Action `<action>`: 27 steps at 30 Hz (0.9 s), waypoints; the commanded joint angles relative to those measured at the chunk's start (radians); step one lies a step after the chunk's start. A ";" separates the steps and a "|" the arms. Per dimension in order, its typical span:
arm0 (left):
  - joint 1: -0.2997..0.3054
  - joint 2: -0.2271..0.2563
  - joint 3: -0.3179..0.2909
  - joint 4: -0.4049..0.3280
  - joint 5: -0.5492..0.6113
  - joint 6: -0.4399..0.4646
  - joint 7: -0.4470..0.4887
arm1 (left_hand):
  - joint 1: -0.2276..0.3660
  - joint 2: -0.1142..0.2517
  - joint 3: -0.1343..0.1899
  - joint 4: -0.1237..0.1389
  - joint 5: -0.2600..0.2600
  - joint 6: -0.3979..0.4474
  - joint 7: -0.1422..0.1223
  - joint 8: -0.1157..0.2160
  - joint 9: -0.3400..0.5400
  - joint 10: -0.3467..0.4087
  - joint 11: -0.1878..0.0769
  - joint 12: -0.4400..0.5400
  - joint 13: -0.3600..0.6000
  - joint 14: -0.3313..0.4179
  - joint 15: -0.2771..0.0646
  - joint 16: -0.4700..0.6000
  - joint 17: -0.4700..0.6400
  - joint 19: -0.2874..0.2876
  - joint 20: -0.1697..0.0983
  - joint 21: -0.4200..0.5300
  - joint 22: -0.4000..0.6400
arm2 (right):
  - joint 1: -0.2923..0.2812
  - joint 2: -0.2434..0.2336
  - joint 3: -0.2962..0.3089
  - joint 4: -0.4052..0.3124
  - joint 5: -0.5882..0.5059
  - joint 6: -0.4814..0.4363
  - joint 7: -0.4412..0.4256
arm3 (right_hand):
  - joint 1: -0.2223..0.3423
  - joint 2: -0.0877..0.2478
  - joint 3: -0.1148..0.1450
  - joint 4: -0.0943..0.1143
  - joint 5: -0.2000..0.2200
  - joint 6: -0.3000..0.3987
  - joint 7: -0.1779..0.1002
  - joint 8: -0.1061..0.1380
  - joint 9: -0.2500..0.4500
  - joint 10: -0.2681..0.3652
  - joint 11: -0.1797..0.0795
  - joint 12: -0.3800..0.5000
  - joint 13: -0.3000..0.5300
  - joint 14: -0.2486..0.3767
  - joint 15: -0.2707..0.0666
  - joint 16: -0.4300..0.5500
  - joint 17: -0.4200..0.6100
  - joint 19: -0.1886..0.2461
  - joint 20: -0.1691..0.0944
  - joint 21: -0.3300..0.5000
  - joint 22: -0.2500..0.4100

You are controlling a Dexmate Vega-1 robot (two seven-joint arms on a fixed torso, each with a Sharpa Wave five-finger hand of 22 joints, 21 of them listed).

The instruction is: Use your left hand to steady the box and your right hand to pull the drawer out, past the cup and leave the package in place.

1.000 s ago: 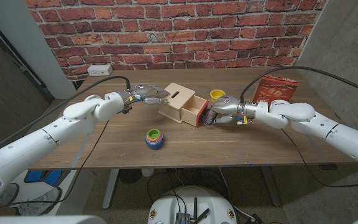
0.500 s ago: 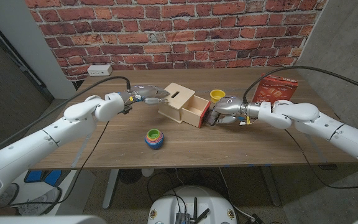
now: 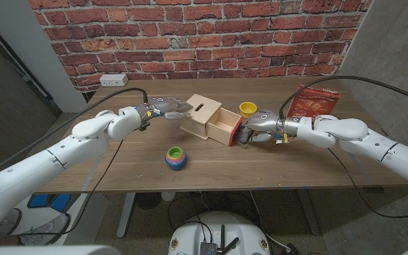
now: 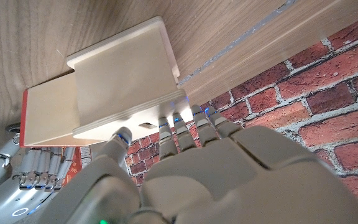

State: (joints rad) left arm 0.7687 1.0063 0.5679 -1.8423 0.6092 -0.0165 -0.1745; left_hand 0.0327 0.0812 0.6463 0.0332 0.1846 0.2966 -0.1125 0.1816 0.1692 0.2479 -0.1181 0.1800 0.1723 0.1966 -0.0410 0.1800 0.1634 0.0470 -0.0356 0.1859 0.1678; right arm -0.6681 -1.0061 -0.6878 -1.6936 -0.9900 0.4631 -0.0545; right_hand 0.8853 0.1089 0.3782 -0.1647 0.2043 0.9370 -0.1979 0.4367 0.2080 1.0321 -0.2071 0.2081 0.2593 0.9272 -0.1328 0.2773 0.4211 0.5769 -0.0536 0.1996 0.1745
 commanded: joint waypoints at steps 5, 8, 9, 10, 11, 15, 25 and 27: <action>0.022 0.014 -0.011 -0.026 0.004 0.012 0.007 | 0.001 0.049 0.011 -0.002 -0.001 0.026 0.019 0.007 0.005 0.009 -0.002 0.007 0.000 0.010 -0.118 -0.005 0.001 0.012 -0.165 0.004 0.001 | -0.049 -0.037 0.035 -0.050 0.002 -0.024 0.010 | -0.003 0.006 0.004 0.003 0.007 0.000 0.000 0.008 0.002 0.007 -0.001 -0.001 0.003 0.004 -0.103 0.001 0.008 0.014 -0.146 0.004 0.002; 0.031 0.018 -0.017 -0.037 0.004 0.024 0.006 | 0.001 0.049 0.012 -0.002 -0.001 0.027 0.019 0.007 0.005 0.010 -0.003 0.007 0.000 0.010 -0.117 -0.005 0.001 0.012 -0.165 0.004 0.001 | -0.052 -0.040 0.038 -0.052 -0.003 -0.023 0.008 | -0.001 0.006 0.005 0.002 0.007 -0.001 -0.001 0.008 0.002 0.006 -0.001 -0.002 0.002 0.005 -0.103 0.001 0.009 0.014 -0.146 0.004 0.002; 0.032 0.021 -0.017 -0.037 0.002 0.020 0.005 | 0.001 0.049 0.012 -0.002 -0.001 0.027 0.019 0.007 0.005 0.010 -0.003 0.007 0.000 0.010 -0.118 -0.005 0.001 0.012 -0.165 0.004 0.001 | -0.053 -0.040 0.040 -0.053 -0.005 -0.024 0.007 | -0.001 0.006 0.005 0.002 0.007 0.000 -0.001 0.009 0.002 0.006 -0.001 -0.002 0.002 0.004 -0.104 0.000 0.009 0.014 -0.146 0.004 0.002; 0.033 0.022 -0.018 -0.038 0.003 0.020 0.006 | 0.001 0.049 0.012 -0.002 -0.001 0.027 0.019 0.007 0.005 0.010 -0.002 0.007 0.000 0.011 -0.118 -0.005 0.001 0.013 -0.165 0.004 0.001 | -0.054 -0.041 0.041 -0.054 -0.005 -0.025 0.008 | -0.001 0.006 0.006 0.002 0.007 0.000 -0.001 0.009 0.003 0.006 -0.001 -0.002 0.002 0.004 -0.104 0.000 0.009 0.014 -0.146 0.004 0.002; 0.035 0.022 -0.019 -0.040 0.003 0.025 0.005 | 0.001 0.049 0.012 -0.003 -0.001 0.028 0.019 0.007 0.005 0.011 -0.002 0.007 0.000 0.012 -0.119 -0.005 0.001 0.013 -0.165 0.004 0.001 | -0.054 -0.041 0.042 -0.055 -0.006 -0.025 0.008 | -0.001 0.006 0.006 0.002 0.007 0.001 -0.001 0.010 0.003 0.006 -0.002 -0.002 0.002 0.004 -0.104 -0.001 0.009 0.014 -0.146 0.004 0.002; 0.036 0.022 -0.021 -0.040 0.003 0.025 0.007 | 0.000 0.049 0.014 -0.003 -0.001 0.028 0.019 0.007 0.005 0.012 -0.001 0.007 0.000 0.012 -0.117 -0.005 0.001 0.014 -0.165 0.004 0.001 | -0.054 -0.046 0.047 -0.056 -0.009 -0.019 0.002 | -0.001 0.006 0.006 0.002 0.007 0.000 -0.001 0.011 0.003 0.007 -0.001 -0.001 0.003 0.004 -0.103 -0.002 0.010 0.014 -0.147 0.004 0.002; 0.029 0.018 -0.017 -0.034 0.006 0.016 0.004 | 0.000 0.050 0.016 -0.004 -0.001 0.029 0.019 0.006 0.005 0.013 -0.002 0.007 0.001 0.014 -0.116 -0.005 0.001 0.016 -0.164 0.004 0.001 | -0.053 -0.051 0.056 -0.060 -0.023 -0.017 -0.012 | -0.003 0.004 0.006 0.002 0.007 0.000 -0.002 0.013 0.005 0.006 -0.001 -0.002 0.002 0.000 -0.103 -0.007 0.012 0.015 -0.146 0.004 0.003; 0.026 0.017 -0.016 -0.028 0.004 0.007 0.006 | 0.000 0.050 0.017 -0.005 -0.001 0.029 0.019 0.006 0.005 0.014 -0.001 0.007 0.001 0.014 -0.117 -0.005 0.001 0.016 -0.164 0.004 0.001 | -0.053 -0.052 0.058 -0.060 -0.025 -0.016 -0.016 | -0.004 0.003 0.006 0.002 0.006 -0.001 -0.002 0.014 0.005 0.006 -0.001 -0.002 0.003 -0.001 -0.103 -0.008 0.012 0.015 -0.146 0.004 0.002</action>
State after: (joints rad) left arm 0.7997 1.0249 0.5506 -1.8768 0.6131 0.0046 -0.1689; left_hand 0.0327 0.0811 0.6540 0.0303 0.1846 0.2961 -0.1118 0.1821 0.1692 0.2522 -0.1211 0.1799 0.1719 0.2001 -0.0373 0.1800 0.1634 0.0578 -0.0356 0.1859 0.1679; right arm -0.7185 -1.0499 -0.6414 -1.7471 -1.0027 0.4432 -0.0557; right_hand 0.8853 0.1088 0.3777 -0.1652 0.2039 0.9266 -0.1983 0.4447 0.2073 1.0321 -0.2072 0.2081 0.2591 0.9322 -0.1310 0.2697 0.4300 0.5823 -0.0590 0.1996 0.1745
